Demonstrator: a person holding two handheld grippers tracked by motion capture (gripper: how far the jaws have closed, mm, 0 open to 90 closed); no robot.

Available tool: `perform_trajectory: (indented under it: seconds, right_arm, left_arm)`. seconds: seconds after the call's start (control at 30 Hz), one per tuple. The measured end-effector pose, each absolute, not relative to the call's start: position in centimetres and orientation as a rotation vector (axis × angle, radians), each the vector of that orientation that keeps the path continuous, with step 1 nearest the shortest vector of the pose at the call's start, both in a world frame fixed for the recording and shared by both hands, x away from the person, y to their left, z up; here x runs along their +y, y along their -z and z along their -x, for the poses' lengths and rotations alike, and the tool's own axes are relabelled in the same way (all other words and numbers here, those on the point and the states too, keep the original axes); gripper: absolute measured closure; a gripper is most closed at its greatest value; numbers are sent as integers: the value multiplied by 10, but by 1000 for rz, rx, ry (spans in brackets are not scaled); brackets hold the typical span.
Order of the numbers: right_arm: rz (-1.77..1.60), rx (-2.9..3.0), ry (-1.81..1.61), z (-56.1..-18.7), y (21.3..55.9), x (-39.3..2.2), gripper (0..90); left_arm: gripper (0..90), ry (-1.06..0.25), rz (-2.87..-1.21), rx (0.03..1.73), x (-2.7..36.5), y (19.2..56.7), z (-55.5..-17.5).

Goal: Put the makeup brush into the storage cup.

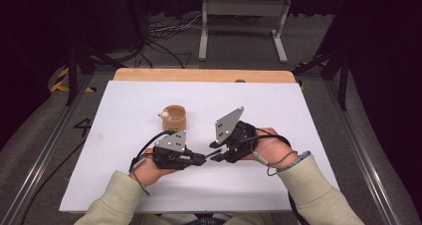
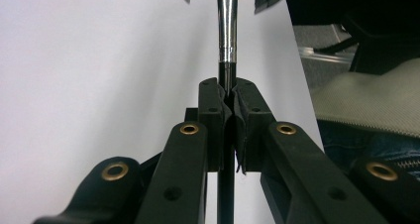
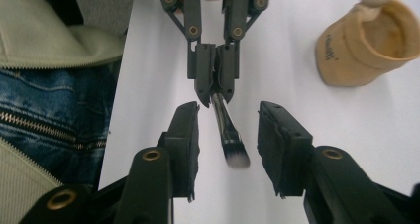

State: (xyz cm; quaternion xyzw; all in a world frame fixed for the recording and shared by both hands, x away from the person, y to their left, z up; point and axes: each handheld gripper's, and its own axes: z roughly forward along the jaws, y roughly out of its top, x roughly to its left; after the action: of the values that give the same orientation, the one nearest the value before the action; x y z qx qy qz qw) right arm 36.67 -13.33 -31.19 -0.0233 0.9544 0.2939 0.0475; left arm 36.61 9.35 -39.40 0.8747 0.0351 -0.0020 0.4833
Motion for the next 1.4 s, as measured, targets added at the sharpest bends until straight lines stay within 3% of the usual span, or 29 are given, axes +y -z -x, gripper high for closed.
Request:
perform_trajectory:
  seconds: [0.43,0.57,0.73,1.4]
  right_arm:
    - [-110,2689,-1244,-371,299,-170,366]
    - [-131,2643,-1303,-371,299,-179,372]
    - [-215,2555,-1362,-369,301,-196,230]
    - [-568,2182,-1548,-348,330,-274,99]
  left_arm:
    - [838,-26,-2043,154,109,389,-370]
    - [838,-41,-2023,173,113,387,-371]
    - [837,-57,-1990,205,120,385,-372]
    - [837,-163,-1826,335,142,367,-384]
